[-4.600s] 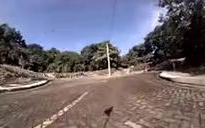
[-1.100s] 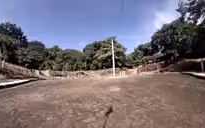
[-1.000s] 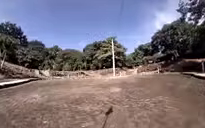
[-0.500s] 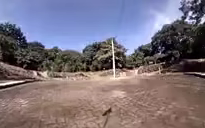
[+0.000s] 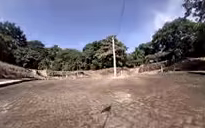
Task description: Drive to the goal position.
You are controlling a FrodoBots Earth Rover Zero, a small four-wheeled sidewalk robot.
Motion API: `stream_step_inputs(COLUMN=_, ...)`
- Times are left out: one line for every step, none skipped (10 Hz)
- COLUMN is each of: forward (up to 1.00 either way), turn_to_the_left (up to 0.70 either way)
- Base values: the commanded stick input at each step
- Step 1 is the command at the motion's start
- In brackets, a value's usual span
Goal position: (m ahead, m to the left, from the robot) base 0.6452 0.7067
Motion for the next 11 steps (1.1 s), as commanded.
stream_step_inputs(forward=1.00, turn_to_the_left=0.00)
stream_step_inputs(forward=1.00, turn_to_the_left=0.00)
stream_step_inputs(forward=1.00, turn_to_the_left=0.00)
stream_step_inputs(forward=1.00, turn_to_the_left=0.00)
stream_step_inputs(forward=1.00, turn_to_the_left=0.00)
stream_step_inputs(forward=1.00, turn_to_the_left=0.00)
stream_step_inputs(forward=1.00, turn_to_the_left=0.00)
stream_step_inputs(forward=1.00, turn_to_the_left=0.00)
stream_step_inputs(forward=1.00, turn_to_the_left=0.00)
stream_step_inputs(forward=1.00, turn_to_the_left=0.00)
stream_step_inputs(forward=1.00, turn_to_the_left=0.00)
